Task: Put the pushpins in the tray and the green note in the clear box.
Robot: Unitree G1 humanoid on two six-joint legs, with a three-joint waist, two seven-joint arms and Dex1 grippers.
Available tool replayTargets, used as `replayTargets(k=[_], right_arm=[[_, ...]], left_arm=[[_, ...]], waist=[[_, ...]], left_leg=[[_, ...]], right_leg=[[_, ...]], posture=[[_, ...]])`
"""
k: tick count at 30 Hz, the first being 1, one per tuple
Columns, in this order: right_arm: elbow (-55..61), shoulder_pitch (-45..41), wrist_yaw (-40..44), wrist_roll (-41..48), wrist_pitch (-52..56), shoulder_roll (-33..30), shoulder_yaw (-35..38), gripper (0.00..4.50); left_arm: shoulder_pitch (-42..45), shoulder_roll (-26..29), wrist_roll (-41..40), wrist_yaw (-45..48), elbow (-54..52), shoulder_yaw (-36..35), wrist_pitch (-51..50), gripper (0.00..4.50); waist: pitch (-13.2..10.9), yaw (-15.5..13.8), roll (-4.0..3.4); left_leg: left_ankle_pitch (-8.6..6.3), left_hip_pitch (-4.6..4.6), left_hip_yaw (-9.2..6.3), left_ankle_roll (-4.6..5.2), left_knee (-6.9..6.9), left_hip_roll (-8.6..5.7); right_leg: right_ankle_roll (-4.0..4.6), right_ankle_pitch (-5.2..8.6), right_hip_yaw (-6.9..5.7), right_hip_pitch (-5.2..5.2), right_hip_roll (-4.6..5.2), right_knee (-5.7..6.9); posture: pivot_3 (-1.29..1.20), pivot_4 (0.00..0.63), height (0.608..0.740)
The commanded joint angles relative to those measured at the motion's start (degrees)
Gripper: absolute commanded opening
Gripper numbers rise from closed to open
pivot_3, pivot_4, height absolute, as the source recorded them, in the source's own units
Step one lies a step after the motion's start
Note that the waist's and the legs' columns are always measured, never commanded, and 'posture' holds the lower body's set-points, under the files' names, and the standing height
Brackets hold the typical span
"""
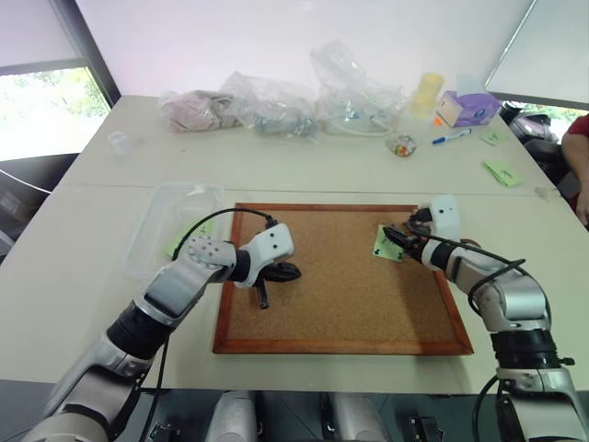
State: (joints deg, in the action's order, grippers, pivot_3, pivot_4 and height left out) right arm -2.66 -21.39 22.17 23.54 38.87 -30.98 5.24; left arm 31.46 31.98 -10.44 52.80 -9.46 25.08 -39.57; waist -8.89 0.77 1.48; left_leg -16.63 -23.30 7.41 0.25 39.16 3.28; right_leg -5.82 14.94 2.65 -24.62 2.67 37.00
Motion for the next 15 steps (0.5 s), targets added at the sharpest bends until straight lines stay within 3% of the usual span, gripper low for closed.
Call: replayTargets(k=[1,2,15], right_arm=[[0.59,-1.04,0.86,-0.45,-1.06,0.52,1.36,0.59],[0.65,-1.0,0.96,-0.45,-0.98,0.72,1.53,0.03],[2.79,1.01,0.3,-1.85,-5.91,3.01,4.42,0.03]], left_arm=[[-1.3,0.07,1.2,0.02,0.31,1.49,-1.5,0.0],[-1.35,0.08,1.19,0.02,0.27,1.5,-1.53,0.0],[-1.76,0.85,1.38,0.1,0.25,1.79,-3.05,0.0]], waist=[[0.0,0.0,0.0],[0.0,-0.01,-0.01],[0.03,0.05,-0.06]], left_leg=[[0.0,0.0,0.0,0.0,0.0,0.0],[0.0,0.0,0.0,0.0,0.0,0.0],[0.0,0.01,0.01,0.0,0.0,0.0]], right_leg=[[0.0,0.0,0.0,0.0,0.0,0.0],[0.0,0.0,0.0,0.0,0.0,0.0],[-0.01,0.0,0.0,0.0,0.0,0.01]], posture=[[0.0,0.15,0.737],[0.0,0.15,0.737],[0.0,0.15,0.737]])
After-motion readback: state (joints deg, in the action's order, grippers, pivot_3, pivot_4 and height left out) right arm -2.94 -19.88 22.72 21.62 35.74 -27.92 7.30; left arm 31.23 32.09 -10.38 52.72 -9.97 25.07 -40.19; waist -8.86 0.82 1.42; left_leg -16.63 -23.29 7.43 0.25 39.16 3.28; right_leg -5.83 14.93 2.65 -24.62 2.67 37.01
